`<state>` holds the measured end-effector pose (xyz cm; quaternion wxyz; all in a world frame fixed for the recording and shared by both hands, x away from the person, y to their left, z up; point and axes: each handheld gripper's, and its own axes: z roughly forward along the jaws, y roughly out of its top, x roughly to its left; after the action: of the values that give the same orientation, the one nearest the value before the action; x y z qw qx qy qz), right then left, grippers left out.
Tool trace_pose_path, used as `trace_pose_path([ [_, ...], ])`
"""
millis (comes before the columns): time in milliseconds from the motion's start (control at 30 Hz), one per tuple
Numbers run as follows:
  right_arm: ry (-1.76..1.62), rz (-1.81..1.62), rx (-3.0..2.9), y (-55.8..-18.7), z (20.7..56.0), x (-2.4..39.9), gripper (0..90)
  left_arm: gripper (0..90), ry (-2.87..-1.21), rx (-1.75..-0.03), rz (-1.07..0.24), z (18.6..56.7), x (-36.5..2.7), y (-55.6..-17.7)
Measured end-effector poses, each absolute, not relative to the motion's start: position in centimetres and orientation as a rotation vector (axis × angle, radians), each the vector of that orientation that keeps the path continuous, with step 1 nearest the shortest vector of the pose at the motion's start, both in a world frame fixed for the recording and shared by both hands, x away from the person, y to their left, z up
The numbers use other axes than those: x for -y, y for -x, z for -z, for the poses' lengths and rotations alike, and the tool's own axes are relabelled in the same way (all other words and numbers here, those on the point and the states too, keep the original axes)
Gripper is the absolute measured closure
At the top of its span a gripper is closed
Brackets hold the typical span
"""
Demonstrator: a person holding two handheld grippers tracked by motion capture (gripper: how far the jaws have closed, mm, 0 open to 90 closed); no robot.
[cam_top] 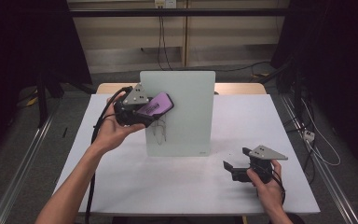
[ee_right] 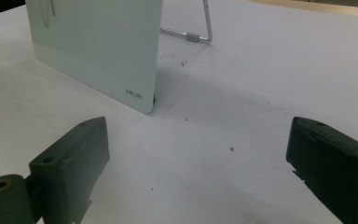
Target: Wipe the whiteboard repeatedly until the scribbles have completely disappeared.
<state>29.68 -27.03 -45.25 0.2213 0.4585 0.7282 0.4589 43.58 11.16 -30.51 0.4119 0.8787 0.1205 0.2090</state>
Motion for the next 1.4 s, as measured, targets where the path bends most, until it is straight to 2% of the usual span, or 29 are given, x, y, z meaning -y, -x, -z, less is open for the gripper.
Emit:
trace_pose_path([
  [400, -1.262, -1.269, -2.013, -29.7, 45.3, 27.0, 6.0, 41.3, -2.25, -0.281, -0.495, 31.3, -11.0, -43.3],
  [933, -1.274, -1.275, -2.005, -29.7, 45.3, 27.2, 6.0, 41.2, -2.143, -0.329, -0.549, 27.0, -11.2, -45.0],
  [1400, -1.267, -1.273, -2.01, -29.7, 45.2, 27.0, 6.0, 41.2, -2.231, -0.272, -0.565, 29.8, -10.4, -43.7],
])
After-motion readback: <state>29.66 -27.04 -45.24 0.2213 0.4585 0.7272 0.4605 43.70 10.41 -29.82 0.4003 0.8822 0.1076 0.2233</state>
